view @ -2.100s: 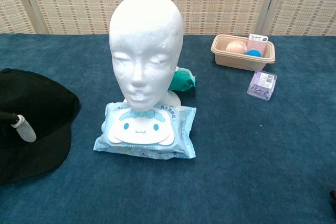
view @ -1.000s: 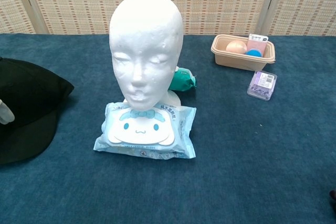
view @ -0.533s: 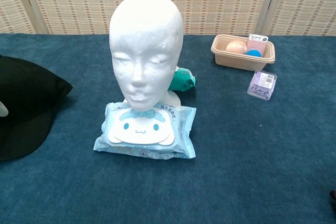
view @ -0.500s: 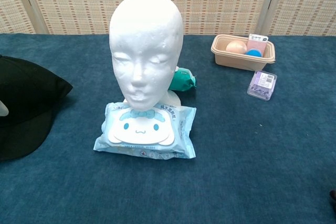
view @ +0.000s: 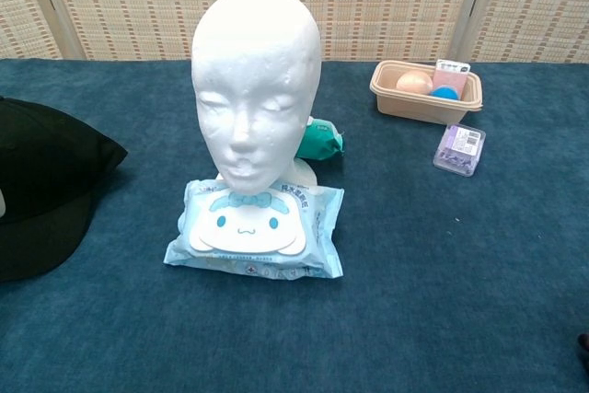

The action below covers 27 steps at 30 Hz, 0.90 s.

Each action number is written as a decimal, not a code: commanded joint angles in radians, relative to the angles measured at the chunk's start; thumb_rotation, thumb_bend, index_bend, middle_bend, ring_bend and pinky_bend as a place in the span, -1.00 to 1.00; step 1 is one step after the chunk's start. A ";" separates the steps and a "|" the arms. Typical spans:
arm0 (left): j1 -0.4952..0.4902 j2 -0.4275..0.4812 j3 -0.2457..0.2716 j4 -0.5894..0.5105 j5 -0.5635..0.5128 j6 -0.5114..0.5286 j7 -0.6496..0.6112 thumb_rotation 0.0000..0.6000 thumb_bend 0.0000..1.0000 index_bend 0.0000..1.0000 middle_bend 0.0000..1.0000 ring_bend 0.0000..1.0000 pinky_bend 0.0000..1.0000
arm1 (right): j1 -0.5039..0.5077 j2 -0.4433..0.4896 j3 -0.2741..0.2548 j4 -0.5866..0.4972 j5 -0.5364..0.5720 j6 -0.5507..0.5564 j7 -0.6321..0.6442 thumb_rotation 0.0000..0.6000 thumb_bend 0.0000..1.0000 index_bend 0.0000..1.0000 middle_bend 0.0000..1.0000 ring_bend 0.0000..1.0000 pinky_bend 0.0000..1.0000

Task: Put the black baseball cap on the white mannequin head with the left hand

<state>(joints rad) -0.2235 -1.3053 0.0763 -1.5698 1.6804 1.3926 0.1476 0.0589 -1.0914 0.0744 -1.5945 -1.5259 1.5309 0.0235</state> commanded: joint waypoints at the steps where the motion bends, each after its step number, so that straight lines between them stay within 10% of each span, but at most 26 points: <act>1: 0.002 -0.027 -0.001 0.024 0.006 0.005 -0.016 1.00 -0.95 -0.03 0.04 -0.20 0.02 | 0.000 0.000 0.000 0.000 0.000 0.000 0.001 1.00 -0.81 -0.35 -0.29 -0.38 -0.23; 27: -0.001 -0.203 -0.034 0.207 -0.022 0.001 0.099 1.00 -0.95 0.09 0.21 -0.11 0.02 | -0.006 0.006 0.001 0.000 -0.001 0.009 0.013 1.00 -0.81 -0.35 -0.29 -0.38 -0.23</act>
<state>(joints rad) -0.2243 -1.4988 0.0440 -1.3737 1.6561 1.3889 0.2418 0.0526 -1.0855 0.0759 -1.5943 -1.5268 1.5400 0.0367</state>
